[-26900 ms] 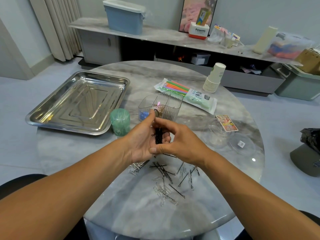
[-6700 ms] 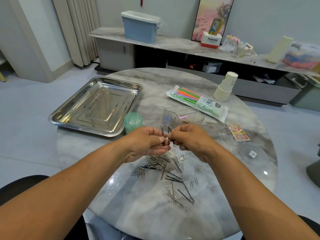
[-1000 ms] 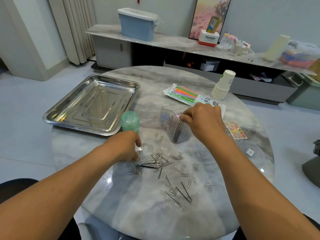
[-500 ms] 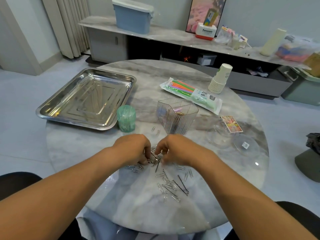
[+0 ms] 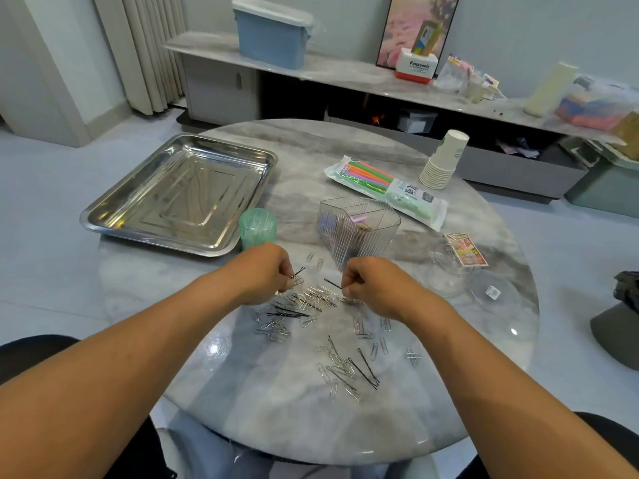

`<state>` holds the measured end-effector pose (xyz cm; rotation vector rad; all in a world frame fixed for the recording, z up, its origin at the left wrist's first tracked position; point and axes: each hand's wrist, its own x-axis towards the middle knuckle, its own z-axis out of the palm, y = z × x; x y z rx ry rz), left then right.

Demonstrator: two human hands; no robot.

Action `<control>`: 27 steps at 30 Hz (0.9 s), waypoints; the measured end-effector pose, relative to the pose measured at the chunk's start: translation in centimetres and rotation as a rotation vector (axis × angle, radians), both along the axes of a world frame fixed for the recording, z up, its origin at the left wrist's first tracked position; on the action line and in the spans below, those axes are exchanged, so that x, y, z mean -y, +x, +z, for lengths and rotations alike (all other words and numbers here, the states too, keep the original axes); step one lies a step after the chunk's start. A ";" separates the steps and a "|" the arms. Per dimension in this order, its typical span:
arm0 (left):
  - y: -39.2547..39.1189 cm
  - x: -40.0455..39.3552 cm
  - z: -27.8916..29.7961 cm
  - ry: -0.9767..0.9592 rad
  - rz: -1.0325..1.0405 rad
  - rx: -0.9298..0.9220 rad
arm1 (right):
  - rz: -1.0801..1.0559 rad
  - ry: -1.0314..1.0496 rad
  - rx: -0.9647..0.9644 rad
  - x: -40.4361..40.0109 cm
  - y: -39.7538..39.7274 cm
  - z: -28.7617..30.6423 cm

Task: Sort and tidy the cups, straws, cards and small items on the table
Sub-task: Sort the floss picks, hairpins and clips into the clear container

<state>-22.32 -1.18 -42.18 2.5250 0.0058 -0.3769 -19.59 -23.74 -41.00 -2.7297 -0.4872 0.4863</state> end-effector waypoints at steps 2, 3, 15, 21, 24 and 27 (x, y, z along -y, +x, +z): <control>-0.1 -0.2 0.0 -0.006 0.026 -0.005 | -0.005 -0.015 0.008 -0.1 0.1 0.0; -0.2 -0.2 0.1 0.013 0.028 -0.010 | 0.007 -0.031 0.008 -0.2 0.1 -0.1; -0.1 -0.6 0.1 0.116 0.016 0.000 | 0.046 -0.099 0.133 -2.3 -0.8 -1.6; -0.2 -0.7 0.5 0.104 -0.004 0.009 | 0.090 -0.187 0.045 -2.8 -1.0 -1.3; -0.4 -0.7 0.5 0.126 -0.019 0.009 | 0.159 -0.265 0.111 -2.8 -1.3 -0.9; -0.2 -0.8 0.5 0.127 -0.023 0.009 | 0.080 -0.187 0.040 -2.5 -1.0 -0.2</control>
